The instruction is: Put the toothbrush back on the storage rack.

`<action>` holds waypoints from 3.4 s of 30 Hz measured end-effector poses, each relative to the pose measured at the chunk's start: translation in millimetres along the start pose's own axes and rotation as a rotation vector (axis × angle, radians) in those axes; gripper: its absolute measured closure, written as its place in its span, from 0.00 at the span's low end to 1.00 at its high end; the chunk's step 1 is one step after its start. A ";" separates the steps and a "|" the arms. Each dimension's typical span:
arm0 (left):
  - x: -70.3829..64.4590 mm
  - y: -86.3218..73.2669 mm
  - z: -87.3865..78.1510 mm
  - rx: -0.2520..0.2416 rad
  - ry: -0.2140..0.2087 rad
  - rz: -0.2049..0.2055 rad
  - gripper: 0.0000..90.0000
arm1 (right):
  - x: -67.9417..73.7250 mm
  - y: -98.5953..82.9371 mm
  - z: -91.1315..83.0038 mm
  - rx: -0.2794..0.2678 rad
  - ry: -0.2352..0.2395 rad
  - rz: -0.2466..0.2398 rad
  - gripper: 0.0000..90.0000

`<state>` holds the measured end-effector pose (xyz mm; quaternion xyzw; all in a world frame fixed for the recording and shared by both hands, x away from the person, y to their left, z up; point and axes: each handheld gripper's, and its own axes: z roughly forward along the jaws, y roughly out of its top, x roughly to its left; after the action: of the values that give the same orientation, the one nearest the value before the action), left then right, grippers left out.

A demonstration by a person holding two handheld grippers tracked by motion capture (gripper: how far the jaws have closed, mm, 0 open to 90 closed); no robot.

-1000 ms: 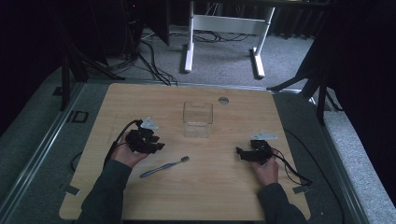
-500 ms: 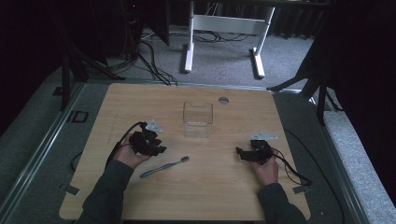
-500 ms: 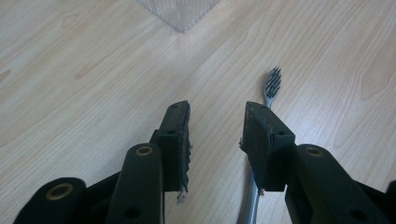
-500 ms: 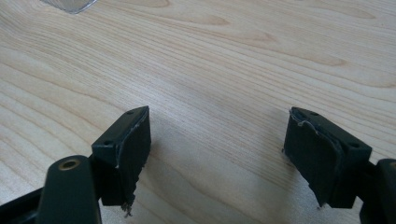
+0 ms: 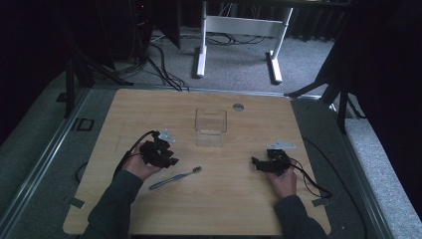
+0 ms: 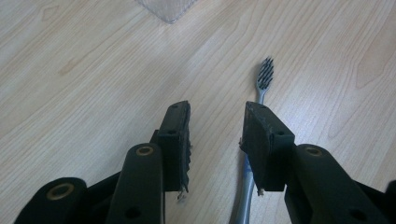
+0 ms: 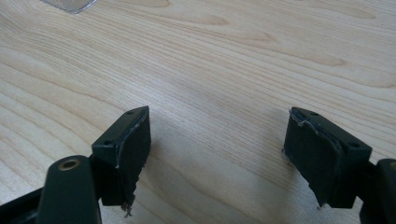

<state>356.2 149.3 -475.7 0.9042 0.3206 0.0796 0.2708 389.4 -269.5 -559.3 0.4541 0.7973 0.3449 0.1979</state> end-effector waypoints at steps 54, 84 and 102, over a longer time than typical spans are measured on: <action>-10.1 6.6 13.9 0.171 -0.054 0.075 0.72 | 0.0 0.1 0.1 0.000 0.001 -0.001 0.25; -18.6 11.1 26.0 0.249 -0.048 0.124 0.72 | 0.0 0.2 0.2 0.000 0.002 -0.002 0.25; -22.1 13.7 32.0 0.297 -0.045 0.152 0.72 | 0.1 0.2 0.3 0.000 0.003 -0.002 0.25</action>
<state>356.4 112.5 -494.5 0.9575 0.2533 0.0311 0.1344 389.7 -269.2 -559.3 0.4528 0.7979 0.3454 0.1972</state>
